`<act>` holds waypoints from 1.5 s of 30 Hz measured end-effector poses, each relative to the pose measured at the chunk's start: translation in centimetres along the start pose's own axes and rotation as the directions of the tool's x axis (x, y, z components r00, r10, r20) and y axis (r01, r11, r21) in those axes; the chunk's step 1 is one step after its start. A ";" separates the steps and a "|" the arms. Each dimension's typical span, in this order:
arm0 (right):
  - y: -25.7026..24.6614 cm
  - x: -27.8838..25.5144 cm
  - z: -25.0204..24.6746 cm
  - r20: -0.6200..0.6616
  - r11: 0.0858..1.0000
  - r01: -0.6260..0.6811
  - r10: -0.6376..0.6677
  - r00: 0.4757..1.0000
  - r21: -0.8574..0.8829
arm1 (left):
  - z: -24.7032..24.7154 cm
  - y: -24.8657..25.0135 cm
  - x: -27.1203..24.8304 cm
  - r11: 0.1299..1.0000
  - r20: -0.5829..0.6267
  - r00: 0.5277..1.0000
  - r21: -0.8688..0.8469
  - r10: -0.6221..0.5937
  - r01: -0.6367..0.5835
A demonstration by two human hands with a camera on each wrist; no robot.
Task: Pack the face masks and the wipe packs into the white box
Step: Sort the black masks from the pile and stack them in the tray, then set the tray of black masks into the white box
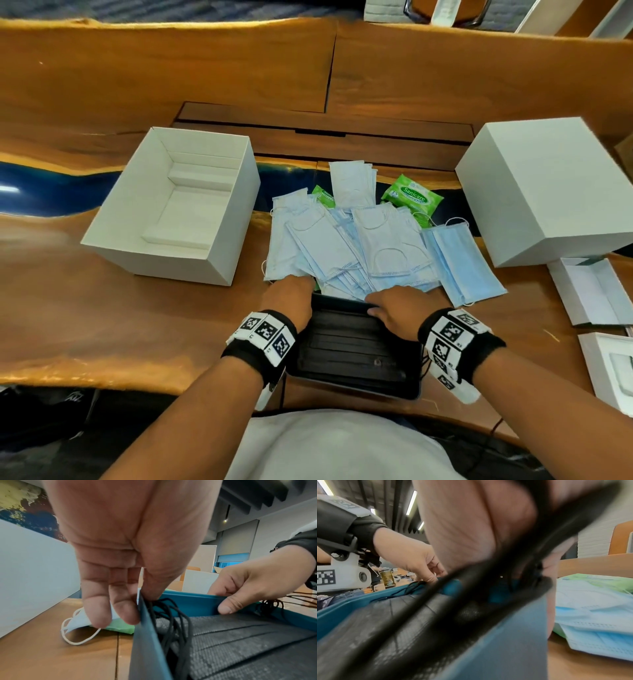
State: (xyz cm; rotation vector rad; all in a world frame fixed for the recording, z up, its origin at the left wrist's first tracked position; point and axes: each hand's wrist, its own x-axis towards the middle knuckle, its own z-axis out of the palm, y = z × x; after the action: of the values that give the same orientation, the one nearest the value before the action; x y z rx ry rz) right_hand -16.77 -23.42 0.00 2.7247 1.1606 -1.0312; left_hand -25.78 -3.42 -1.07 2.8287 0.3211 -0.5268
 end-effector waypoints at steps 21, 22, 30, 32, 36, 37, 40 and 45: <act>-2.1 3.3 -15.5 -0.273 0.992 0.122 -0.120 0.954 -0.009 | -7.6 -10.7 2.2 0.929 -0.071 0.939 -0.188 -0.337 0.320; -2.5 4.1 -16.3 -0.291 0.992 0.127 -0.126 0.948 -0.016 | -7.6 -10.8 2.1 0.933 -0.076 0.943 -0.189 -0.324 0.305; -5.5 8.8 -21.7 -0.299 0.985 0.166 -0.170 0.939 -0.039 | -7.4 -10.5 1.0 0.918 -0.057 0.948 -0.272 -0.314 0.288; -5.9 9.7 -22.6 -0.300 0.988 0.157 -0.151 0.942 -0.006 | -7.1 -10.9 0.7 0.927 -0.075 0.954 -0.271 -0.289 0.259; -7.4 11.1 -24.5 -0.314 0.982 0.185 -0.164 0.935 0.037 | -6.5 -10.6 0.6 0.948 -0.065 0.965 -0.216 -0.254 0.235; -8.0 11.5 -24.9 -0.305 0.981 0.187 -0.164 0.938 0.047 | -6.3 -10.4 0.6 0.950 -0.062 0.967 -0.214 -0.247 0.229; -9.8 13.1 -26.1 -0.286 0.979 0.199 -0.182 0.941 0.034 | -5.7 -10.0 0.7 0.949 -0.038 0.971 -0.222 -0.237 0.223; -14.0 16.3 -27.3 -0.248 0.974 0.222 -0.225 0.942 -0.040 | -5.3 -9.4 0.5 0.953 -0.006 0.979 -0.230 -0.201 0.195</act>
State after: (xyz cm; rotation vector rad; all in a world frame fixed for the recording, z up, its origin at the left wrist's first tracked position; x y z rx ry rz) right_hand -1.90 3.96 15.39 2.8282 1.5380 -0.7014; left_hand -26.06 7.07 1.69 2.5969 0.6342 -0.4550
